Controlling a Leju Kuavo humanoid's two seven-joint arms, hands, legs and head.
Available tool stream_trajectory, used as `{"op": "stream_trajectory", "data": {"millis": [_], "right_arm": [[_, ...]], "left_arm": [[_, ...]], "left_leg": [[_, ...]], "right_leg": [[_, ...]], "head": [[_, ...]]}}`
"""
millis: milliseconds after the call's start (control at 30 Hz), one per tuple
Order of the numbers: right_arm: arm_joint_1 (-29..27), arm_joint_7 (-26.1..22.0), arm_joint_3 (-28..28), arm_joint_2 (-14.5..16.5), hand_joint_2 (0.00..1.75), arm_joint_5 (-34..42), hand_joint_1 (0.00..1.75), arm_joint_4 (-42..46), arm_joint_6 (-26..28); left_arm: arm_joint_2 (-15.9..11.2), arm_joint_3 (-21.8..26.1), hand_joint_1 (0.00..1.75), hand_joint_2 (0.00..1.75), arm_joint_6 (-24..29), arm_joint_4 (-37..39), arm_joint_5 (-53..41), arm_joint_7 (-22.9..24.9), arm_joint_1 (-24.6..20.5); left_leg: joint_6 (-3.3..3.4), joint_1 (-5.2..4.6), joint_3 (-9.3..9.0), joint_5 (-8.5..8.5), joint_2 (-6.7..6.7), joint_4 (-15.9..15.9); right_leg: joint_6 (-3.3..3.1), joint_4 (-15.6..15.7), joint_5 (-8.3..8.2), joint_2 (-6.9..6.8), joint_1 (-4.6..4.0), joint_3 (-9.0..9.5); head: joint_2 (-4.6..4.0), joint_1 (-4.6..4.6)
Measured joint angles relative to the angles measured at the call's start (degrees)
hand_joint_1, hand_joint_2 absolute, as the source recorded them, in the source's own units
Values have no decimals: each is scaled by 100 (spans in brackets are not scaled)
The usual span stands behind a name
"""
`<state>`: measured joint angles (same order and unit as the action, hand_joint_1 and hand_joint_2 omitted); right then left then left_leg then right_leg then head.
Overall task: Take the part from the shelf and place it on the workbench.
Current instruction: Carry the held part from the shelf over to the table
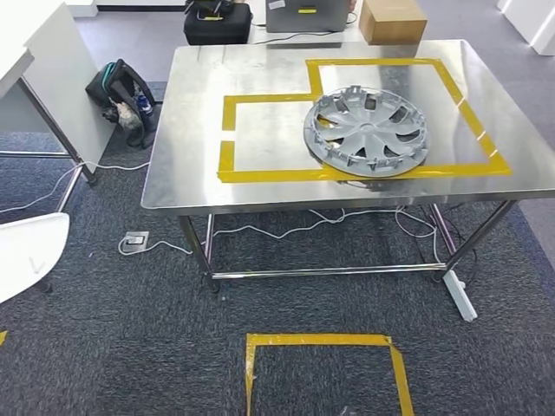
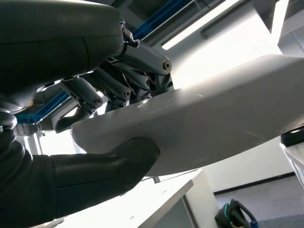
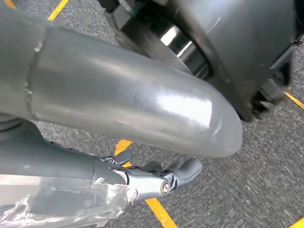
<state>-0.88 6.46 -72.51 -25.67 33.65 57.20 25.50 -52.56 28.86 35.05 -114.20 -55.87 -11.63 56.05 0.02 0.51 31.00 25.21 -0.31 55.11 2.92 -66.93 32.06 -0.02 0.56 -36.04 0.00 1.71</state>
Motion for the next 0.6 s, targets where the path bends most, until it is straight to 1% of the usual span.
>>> {"op": "stream_trajectory", "data": {"millis": [33, 67, 100, 133, 167, 200, 233, 267, 300, 400, 433, 467, 500, 533, 567, 600], "right_arm": [[3, 5, 5, 7, 0, -13, 0, -17, -17], [3, 8, 9, 14, 0, -24, 0, -34, -33], [2, 10, 12, 21, 0, -33, 0, -49, -42], [1, 11, 16, 28, 0, -42, 0, -64, -47], [2, 12, 26, 33, 0, -54, 0, -77, -49], [6, 11, 38, 37, 0, -66, 0, -87, -49], [10, 11, 52, 42, 0, -75, 0, -96, -49], [14, 13, 64, 46, 0, -81, 0, -104, -48], [17, 14, 72, 51, 0, -85, 0, -110, -47], [5, 16, 97, 68, 0, -97, 0, -128, -44], [-2, 16, 107, 73, 0, -105, 0, -133, -41], [-8, 17, 115, 77, 0, -115, 0, -138, -37], [-12, 17, 119, 78, 0, -124, 0, -142, -34], [-19, 18, 119, 79, 0, -131, 0, -146, -33], [-29, 19, 118, 80, 0, -134, 0, -149, -33], [-39, 19, 117, 82, 0, -138, 0, -153, -33]], "left_arm": [[-24, -23, 175, 175, 52, -4, -41, 11, 32], [-49, -55, 175, 175, 98, -7, -84, 28, 55], [-78, -95, 175, 175, 142, -7, -120, 49, 65], [-108, -138, 175, 175, 184, -7, -151, 72, 68], [-141, -179, 175, 175, 230, -7, -180, 97, 69], [-174, -219, 175, 175, 271, -7, -203, 117, 67], [-208, -258, 175, 175, 309, -7, -221, 134, 64], [-244, -295, 175, 175, 344, -9, -233, 147, 61], [-283, -330, 175, 175, 374, -13, -239, 157, 56], [-375, -443, 175, 175, 444, -21, -249, 189, 33], [-393, -474, 175, 175, 459, -22, -260, 201, 23], [-407, -500, 175, 175, 471, -23, -278, 211, 14], [-414, -523, 175, 175, 480, -24, -295, 217, 8], [-420, -550, 175, 175, 487, -24, -311, 221, 2], [-420, -578, 175, 175, 488, -24, -322, 222, 0], [-420, -603, 175, 175, 488, -24, -327, 222, 1]], "left_leg": [[13, -7, 2, 3, 0, 1], [20, -13, 1, 6, -2, 2], [24, -18, -3, 11, -4, 4], [23, -18, -12, 15, -9, 5], [14, -16, -26, 23, -14, 10], [-3, -15, -38, 32, -19, 15], [-29, -24, -42, 49, -25, 34], [-57, -32, -40, 59, -30, 50], [-83, -40, -32, 63, -34, 57], [-155, -37, -17, 126, -26, 92], [-186, -33, 46, 209, -19, 233], [-219, -27, 177, 328, -12, 499], [-247, -22, 389, 476, -10, 881], [-264, -17, 634, 615, -9, 1294], [-268, -14, 847, 685, -8, 1624], [-261, -14, 979, 658, -8, 1785]], "right_leg": [[5, -406, 161, 2, -1, -199], [7, -686, 235, 3, -2, -341], [7, -749, 196, 3, -3, -382], [4, -570, 52, 3, -2, -304], [-1, -195, -155, 2, 0, -121], [-8, 230, -322, 2, 4, 91], [-24, 581, -441, 6, 6, 279], [-43, 800, -495, 11, 5, 398], [-69, 874, -489, 17, 0, 438], [-181, 894, -457, 26, 12, 456], [-221, 908, -428, 27, 24, 477], [-254, 918, -404, 26, 32, 501], [-276, 919, -372, 25, 33, 520], [-285, 920, -344, 20, 30, 532], [-285, 919, -311, 12, 25, 553], [-280, 919, -271, 4, 21, 585]], "head": [[0, 5], [0, 8], [0, 10], [0, 9], [0, 11], [0, 11], [0, 8], [0, 4], [0, 1], [0, -8], [0, -23], [0, -36], [0, -50], [0, -56], [0, -54], [0, -55]]}}
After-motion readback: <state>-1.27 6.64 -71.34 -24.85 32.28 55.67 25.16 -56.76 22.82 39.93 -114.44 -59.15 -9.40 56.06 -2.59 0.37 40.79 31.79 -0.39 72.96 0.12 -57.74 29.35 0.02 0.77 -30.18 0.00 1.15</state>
